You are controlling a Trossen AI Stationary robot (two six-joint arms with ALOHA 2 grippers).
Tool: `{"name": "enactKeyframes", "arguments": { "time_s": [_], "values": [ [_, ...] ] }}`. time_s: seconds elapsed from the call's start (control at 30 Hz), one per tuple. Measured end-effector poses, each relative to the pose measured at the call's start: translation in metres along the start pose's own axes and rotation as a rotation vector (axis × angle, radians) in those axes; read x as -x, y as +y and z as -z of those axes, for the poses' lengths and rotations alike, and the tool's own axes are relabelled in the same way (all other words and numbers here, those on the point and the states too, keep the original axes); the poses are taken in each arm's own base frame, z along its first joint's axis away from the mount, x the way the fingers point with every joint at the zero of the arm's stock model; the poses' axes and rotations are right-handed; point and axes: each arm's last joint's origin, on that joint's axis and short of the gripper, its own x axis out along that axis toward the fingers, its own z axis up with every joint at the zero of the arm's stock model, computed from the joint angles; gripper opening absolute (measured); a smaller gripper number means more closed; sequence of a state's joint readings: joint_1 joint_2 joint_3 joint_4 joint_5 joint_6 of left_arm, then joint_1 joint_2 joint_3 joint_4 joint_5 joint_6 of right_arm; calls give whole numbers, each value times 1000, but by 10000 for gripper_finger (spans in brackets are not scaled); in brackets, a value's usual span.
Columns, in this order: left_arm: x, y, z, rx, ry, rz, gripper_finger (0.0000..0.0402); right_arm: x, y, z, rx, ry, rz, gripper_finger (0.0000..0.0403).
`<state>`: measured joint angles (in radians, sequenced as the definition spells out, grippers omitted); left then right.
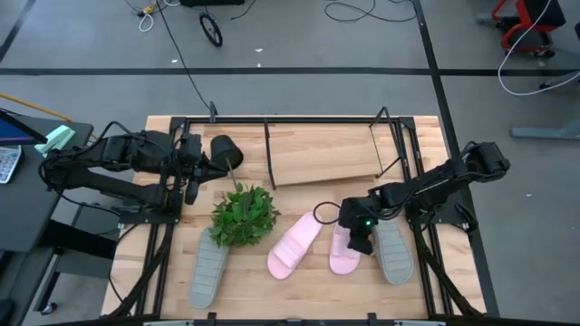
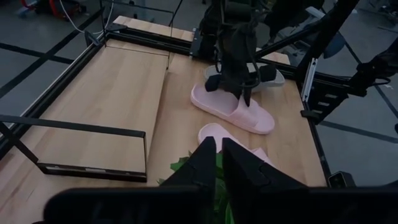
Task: Pick and place slides into the shelf
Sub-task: Put the right pink slide on the shelf
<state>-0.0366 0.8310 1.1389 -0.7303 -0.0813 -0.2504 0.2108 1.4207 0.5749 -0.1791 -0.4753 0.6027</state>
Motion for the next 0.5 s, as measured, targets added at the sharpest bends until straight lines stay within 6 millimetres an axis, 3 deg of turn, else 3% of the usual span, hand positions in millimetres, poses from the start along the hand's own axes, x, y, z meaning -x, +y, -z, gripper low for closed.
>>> {"name": "enactKeyframes", "arguments": {
  "time_s": [0.13,0.5],
  "values": [
    [0,0,0,0,0,0,28,14,16,-10,5,-14,-6,17],
    [0,0,0,-1,0,0,38,92,71,-39,264,98,67,9]
  ]
}}
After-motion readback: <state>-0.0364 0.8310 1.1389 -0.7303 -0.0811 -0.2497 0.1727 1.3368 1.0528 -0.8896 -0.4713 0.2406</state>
